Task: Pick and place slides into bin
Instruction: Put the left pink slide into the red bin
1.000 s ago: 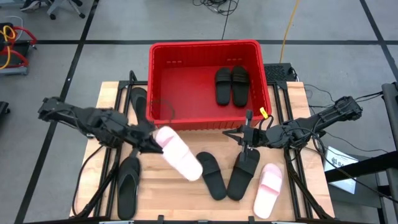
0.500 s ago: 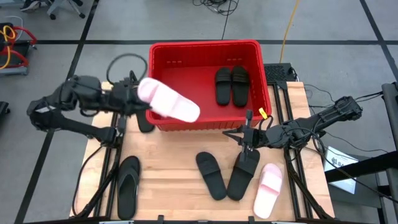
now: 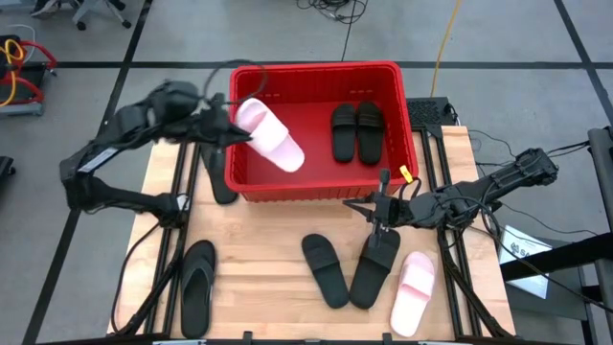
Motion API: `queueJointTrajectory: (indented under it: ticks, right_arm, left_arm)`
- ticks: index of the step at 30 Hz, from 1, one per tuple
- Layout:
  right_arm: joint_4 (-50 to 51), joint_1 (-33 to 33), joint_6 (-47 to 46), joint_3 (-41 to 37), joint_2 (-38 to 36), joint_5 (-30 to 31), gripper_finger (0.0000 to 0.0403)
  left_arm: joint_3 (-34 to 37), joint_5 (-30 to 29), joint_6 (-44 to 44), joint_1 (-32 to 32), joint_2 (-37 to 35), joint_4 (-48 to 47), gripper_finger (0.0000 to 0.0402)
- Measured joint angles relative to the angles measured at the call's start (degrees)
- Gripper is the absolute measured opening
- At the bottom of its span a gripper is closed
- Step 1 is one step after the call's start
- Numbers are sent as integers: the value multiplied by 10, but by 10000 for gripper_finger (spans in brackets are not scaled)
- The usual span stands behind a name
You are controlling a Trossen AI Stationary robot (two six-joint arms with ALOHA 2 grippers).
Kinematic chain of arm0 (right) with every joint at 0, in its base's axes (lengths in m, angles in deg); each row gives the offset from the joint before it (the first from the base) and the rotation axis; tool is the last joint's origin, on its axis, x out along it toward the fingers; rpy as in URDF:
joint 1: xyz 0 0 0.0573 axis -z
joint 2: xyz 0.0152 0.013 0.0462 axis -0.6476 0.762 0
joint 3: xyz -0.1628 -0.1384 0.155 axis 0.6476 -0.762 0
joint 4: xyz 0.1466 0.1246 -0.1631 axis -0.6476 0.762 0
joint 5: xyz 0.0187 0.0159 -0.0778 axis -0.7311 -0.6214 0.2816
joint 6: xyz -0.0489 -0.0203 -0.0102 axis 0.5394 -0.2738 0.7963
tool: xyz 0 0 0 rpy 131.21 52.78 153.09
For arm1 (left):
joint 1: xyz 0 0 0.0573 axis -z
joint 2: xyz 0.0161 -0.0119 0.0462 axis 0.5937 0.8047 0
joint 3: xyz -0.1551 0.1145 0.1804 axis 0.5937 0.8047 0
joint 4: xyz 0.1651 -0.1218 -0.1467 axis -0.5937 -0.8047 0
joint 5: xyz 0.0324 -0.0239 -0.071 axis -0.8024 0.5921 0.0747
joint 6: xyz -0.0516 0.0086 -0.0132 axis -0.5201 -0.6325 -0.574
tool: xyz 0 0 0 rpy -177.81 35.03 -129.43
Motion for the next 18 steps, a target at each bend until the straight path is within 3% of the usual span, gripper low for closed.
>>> queueJointTrajectory:
  ticks: [7, 18]
  right_arm:
    - [-1, 0, 9, 0, 0, 1, 0]
    - [-2, 32, 21, 0, 0, 0, 0]
  left_arm:
    - [-5, 61, 104, -93, 91, -68, 0]
    - [-5, 74, 208, -166, 215, -152, 0]
